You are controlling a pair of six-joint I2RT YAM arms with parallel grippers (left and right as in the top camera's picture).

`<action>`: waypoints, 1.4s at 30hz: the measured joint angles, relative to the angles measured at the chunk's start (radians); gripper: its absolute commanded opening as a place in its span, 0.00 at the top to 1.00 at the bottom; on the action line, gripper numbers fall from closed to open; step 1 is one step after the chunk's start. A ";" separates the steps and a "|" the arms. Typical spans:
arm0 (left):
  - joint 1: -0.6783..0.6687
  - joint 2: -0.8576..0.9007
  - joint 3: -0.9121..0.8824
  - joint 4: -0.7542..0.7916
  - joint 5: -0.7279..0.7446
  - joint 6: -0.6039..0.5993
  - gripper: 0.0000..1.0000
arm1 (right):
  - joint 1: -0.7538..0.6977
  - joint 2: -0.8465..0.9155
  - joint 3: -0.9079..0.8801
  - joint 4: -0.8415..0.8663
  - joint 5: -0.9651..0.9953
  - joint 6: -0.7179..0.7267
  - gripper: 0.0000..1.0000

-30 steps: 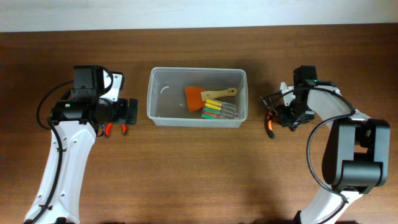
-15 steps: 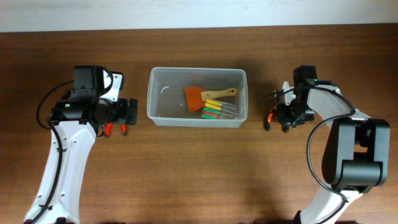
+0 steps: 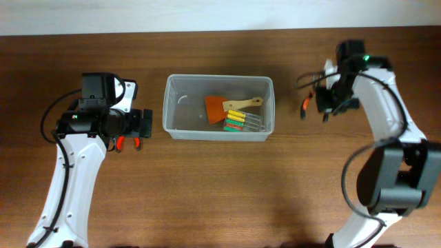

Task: Pack container
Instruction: 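Close the right gripper on the pliers handles and lift, then place the needle-nose pliers into the container and withdraw right arm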

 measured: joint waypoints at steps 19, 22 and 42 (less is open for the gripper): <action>0.000 0.000 0.000 0.000 0.000 0.000 0.01 | 0.532 -0.043 0.251 0.033 -0.095 -0.581 0.96; 0.000 0.000 0.000 0.000 0.000 0.000 0.01 | 0.568 0.023 0.247 0.079 -0.097 -0.737 0.96; 0.000 0.000 0.000 0.000 0.000 0.000 0.01 | 0.636 0.366 0.261 0.146 -0.105 -0.792 0.01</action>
